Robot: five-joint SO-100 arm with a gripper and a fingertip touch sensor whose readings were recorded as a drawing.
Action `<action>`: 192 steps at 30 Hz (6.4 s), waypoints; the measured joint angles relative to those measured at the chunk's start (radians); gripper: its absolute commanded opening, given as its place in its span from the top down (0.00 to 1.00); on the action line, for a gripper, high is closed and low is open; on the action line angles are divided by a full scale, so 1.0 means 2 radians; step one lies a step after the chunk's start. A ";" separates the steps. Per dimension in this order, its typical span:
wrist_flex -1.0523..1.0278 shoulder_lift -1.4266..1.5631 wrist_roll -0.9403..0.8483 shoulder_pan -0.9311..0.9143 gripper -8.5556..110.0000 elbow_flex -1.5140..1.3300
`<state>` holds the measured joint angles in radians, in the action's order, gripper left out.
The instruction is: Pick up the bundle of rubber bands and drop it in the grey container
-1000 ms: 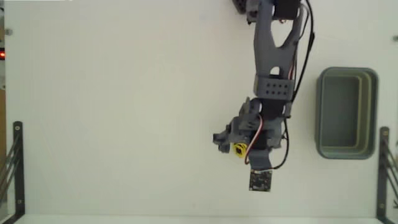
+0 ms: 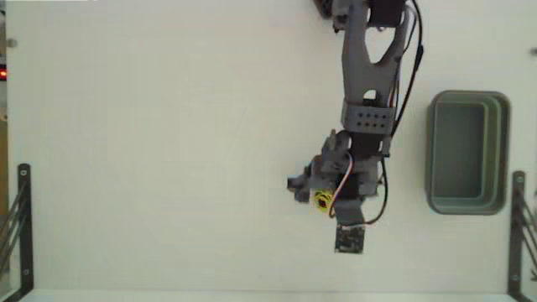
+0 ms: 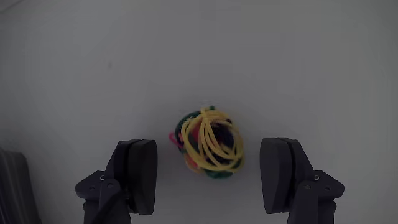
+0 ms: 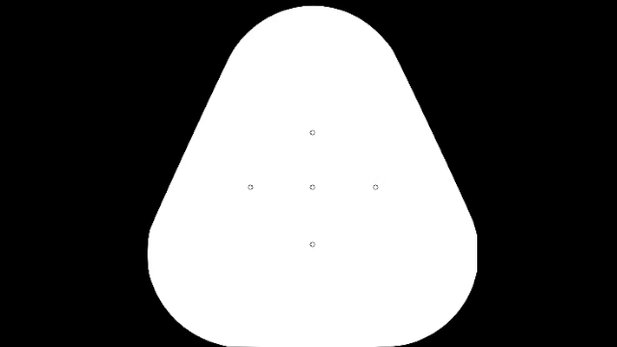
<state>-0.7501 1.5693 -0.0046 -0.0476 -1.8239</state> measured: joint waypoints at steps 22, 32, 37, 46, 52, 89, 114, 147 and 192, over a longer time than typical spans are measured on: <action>0.008 0.001 0.000 0.000 0.01 0.000; 0.008 0.001 0.000 0.000 0.03 0.000; 0.008 0.001 0.000 0.000 0.04 0.000; 0.008 0.001 0.000 0.000 0.06 0.000; 0.008 0.001 0.000 0.000 0.07 0.000; 0.008 0.001 0.000 0.000 0.15 0.000; 0.008 0.001 0.000 0.000 0.20 0.000; 0.008 0.001 0.000 0.000 0.27 0.000; 0.008 0.001 0.000 0.000 0.37 0.000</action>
<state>-0.7348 1.5708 -0.0046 -0.0476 -1.8239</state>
